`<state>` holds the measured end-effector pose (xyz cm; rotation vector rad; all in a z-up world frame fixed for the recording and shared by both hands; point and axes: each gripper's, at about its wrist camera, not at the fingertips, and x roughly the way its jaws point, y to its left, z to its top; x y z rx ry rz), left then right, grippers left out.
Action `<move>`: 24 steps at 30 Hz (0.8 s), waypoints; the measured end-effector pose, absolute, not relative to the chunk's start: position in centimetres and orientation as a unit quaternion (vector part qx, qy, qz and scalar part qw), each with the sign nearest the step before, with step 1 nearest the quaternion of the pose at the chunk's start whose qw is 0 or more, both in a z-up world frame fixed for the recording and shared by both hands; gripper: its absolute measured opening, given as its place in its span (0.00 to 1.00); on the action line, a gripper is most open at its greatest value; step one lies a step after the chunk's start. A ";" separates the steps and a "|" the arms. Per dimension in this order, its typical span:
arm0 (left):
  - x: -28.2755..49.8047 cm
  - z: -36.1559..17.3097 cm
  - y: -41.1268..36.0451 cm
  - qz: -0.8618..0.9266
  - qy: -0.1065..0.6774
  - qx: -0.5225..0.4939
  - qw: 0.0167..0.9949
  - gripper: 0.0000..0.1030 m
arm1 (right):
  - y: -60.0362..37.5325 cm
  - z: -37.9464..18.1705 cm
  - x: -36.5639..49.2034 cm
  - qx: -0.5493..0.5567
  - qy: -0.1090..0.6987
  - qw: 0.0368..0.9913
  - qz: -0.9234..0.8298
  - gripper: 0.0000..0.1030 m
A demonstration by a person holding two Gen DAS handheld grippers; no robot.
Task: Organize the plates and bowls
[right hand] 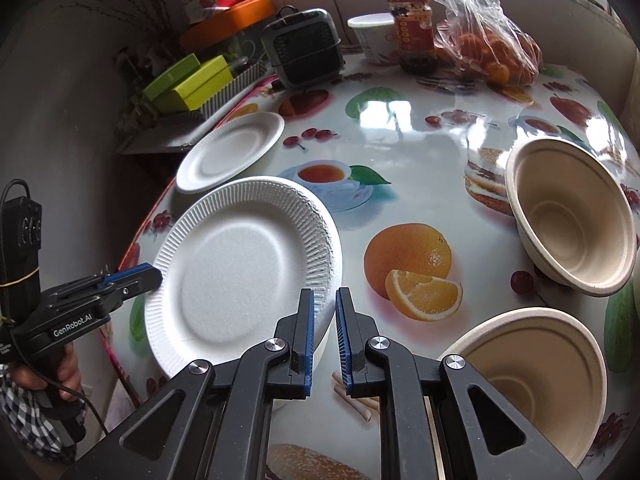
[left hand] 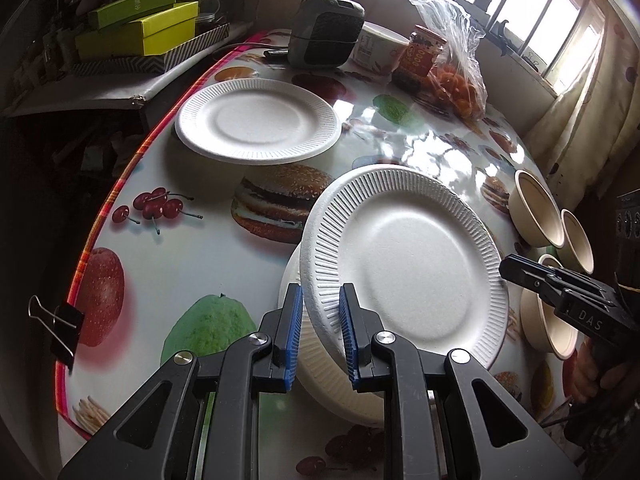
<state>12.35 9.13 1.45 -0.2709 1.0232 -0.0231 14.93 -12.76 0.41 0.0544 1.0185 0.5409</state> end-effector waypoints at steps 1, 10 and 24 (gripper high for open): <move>12.2 1.4 9.2 -0.009 0.489 -0.129 0.863 0.19 | -12.6 0.3 14.8 0.024 0.482 0.837 0.257 0.12; 11.3 0.9 9.7 -0.002 0.490 -0.132 0.861 0.19 | -11.6 -0.4 14.0 0.008 0.489 0.832 0.260 0.12; 11.0 -0.3 9.4 0.000 0.500 -0.130 0.856 0.19 | -11.5 -1.1 13.7 -0.001 0.493 0.831 0.256 0.12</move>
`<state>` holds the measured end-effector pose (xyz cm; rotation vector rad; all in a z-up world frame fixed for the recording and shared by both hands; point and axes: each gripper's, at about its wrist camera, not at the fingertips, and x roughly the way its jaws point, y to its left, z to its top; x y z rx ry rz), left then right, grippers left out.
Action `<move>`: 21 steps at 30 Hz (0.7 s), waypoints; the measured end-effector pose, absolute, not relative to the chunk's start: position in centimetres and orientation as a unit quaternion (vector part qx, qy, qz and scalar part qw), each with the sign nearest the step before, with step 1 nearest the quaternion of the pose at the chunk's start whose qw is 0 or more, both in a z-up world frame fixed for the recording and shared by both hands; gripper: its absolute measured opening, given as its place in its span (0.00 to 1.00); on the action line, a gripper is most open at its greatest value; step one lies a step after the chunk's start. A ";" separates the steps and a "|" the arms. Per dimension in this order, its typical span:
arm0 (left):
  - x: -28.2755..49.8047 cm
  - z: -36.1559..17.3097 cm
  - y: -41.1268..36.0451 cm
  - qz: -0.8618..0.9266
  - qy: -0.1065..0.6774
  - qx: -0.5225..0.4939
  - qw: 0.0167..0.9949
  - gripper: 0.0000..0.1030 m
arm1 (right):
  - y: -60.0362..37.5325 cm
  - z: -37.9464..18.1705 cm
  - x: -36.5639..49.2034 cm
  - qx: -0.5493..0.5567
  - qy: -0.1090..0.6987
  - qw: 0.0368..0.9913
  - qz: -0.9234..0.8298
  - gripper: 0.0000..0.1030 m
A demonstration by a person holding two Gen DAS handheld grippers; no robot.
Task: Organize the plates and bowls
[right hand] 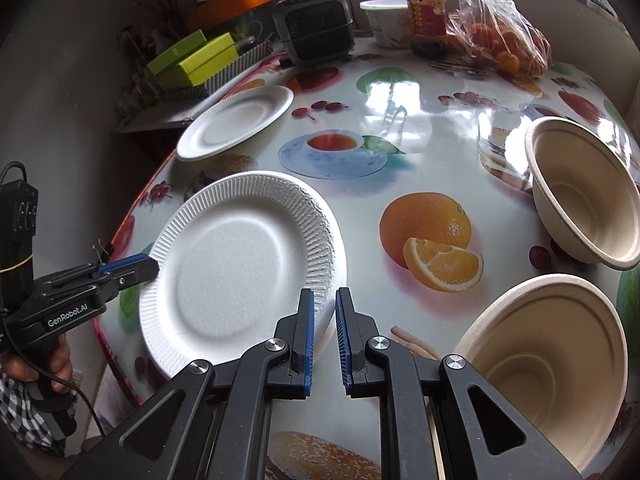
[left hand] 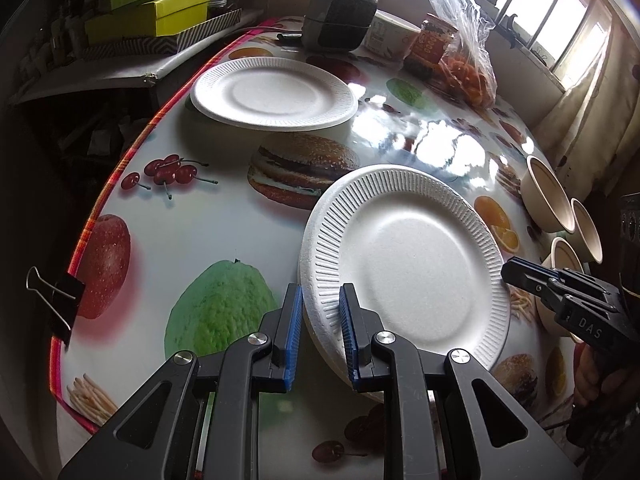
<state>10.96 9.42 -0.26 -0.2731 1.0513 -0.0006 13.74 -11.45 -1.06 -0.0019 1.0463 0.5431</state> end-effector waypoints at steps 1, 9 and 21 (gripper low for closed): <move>10.9 -0.3 9.4 0.000 0.501 -0.129 0.856 0.19 | -11.4 -1.1 13.7 -0.001 0.494 0.831 0.256 0.12; 10.9 -0.6 9.4 0.001 0.503 -0.131 0.854 0.19 | -11.4 -1.2 13.7 -0.003 0.494 0.831 0.256 0.12; 10.9 -0.8 9.5 0.004 0.503 -0.135 0.854 0.19 | -11.4 -1.4 13.7 -0.003 0.496 0.830 0.255 0.12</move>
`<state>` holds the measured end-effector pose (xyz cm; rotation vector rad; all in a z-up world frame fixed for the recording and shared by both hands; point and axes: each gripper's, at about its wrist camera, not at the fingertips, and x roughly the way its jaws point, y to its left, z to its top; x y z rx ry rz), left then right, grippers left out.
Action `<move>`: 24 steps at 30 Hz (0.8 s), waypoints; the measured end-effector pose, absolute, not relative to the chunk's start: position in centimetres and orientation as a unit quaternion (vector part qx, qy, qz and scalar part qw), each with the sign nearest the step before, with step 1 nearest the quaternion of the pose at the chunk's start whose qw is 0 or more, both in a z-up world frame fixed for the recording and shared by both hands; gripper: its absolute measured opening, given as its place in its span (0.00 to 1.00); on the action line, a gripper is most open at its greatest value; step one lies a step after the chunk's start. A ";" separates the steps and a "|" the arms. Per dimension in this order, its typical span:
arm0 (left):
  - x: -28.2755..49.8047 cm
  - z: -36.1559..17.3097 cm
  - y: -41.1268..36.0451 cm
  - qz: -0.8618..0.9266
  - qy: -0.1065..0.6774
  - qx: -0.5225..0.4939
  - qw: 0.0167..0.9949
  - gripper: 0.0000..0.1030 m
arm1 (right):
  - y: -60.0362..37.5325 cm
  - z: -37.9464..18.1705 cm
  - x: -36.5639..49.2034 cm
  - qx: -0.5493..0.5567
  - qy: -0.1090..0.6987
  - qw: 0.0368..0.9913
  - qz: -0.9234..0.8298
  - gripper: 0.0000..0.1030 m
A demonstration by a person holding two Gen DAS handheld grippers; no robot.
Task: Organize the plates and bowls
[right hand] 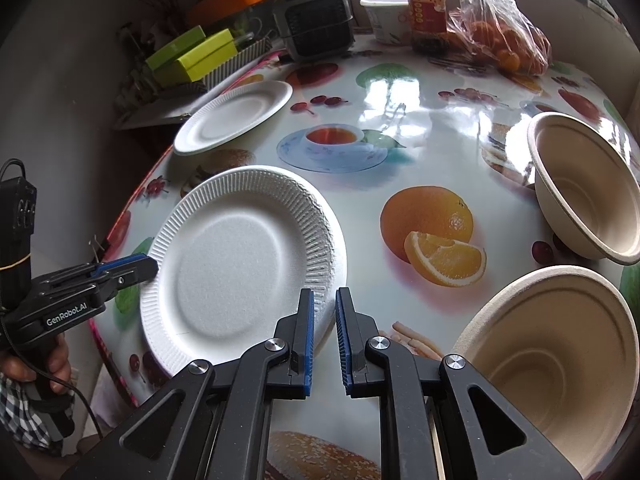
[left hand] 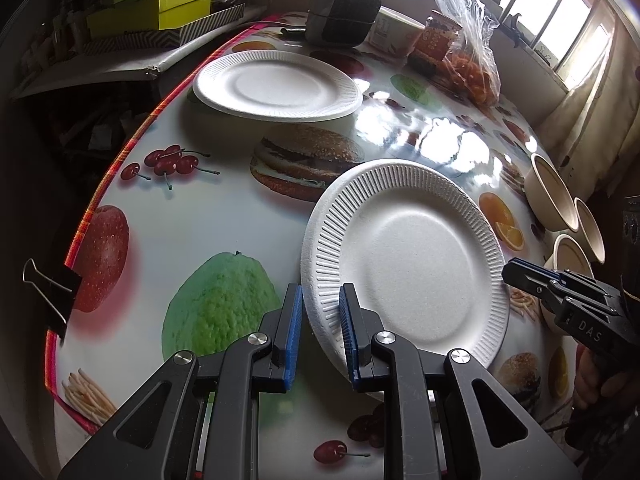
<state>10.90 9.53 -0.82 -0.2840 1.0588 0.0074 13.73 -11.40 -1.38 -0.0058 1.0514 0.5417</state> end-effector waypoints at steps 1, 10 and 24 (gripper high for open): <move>10.9 -0.8 9.5 0.004 0.503 -0.136 0.853 0.19 | -11.4 -1.4 13.7 -0.003 0.496 0.830 0.256 0.12; 10.8 -0.8 9.7 0.000 0.501 -0.139 0.855 0.21 | -11.4 -1.3 13.8 -0.002 0.494 0.831 0.255 0.17; 10.8 -0.2 10.0 0.002 0.491 -0.143 0.859 0.29 | -11.5 -0.7 13.7 0.005 0.489 0.836 0.248 0.31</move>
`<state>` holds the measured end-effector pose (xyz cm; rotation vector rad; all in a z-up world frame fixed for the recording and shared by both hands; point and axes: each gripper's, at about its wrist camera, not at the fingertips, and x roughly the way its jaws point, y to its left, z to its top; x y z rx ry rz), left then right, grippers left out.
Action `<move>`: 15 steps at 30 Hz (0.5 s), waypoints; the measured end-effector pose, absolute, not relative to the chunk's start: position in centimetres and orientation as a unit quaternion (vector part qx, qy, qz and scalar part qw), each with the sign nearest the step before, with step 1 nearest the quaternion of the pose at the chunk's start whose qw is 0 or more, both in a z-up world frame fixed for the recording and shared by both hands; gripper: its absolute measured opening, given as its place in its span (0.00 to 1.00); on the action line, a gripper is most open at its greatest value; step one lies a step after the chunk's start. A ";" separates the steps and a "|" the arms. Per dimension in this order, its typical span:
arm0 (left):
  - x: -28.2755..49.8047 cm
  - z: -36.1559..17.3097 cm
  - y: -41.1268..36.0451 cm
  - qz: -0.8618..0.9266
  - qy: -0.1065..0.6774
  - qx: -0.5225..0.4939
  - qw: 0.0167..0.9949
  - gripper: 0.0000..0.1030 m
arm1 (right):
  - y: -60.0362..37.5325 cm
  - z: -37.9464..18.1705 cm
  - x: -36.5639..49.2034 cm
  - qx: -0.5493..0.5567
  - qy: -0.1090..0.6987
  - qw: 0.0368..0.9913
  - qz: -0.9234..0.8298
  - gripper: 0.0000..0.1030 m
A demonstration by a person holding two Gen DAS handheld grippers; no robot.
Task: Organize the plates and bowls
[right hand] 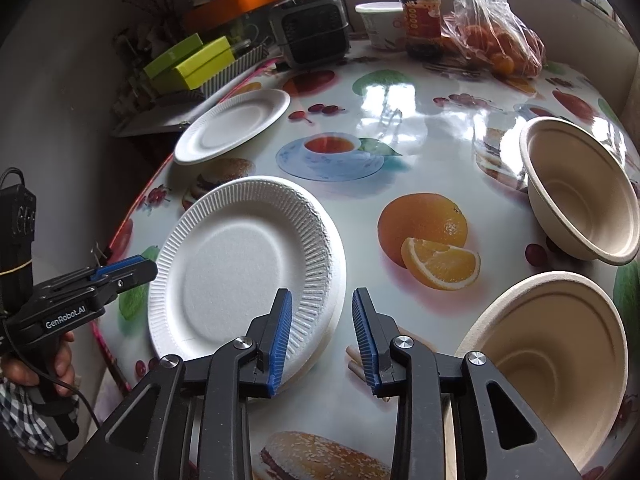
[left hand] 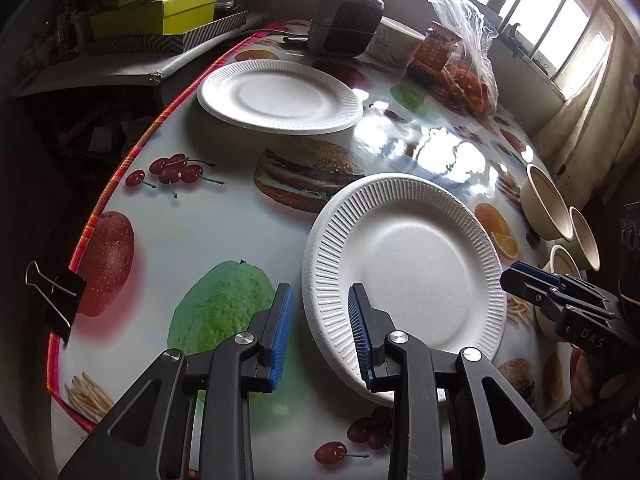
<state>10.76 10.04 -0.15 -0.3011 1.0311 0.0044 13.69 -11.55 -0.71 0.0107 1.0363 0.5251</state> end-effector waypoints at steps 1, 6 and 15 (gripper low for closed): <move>10.8 -0.1 10.1 0.002 0.490 -0.144 0.860 0.29 | -11.6 -0.6 13.7 0.007 0.489 0.837 0.248 0.33; 10.8 0.4 10.5 0.005 0.482 -0.143 0.865 0.35 | -11.8 0.0 13.6 0.009 0.482 0.840 0.248 0.38; 11.2 1.3 10.9 0.012 0.473 -0.135 0.871 0.36 | -12.0 1.0 13.6 0.011 0.472 0.848 0.243 0.47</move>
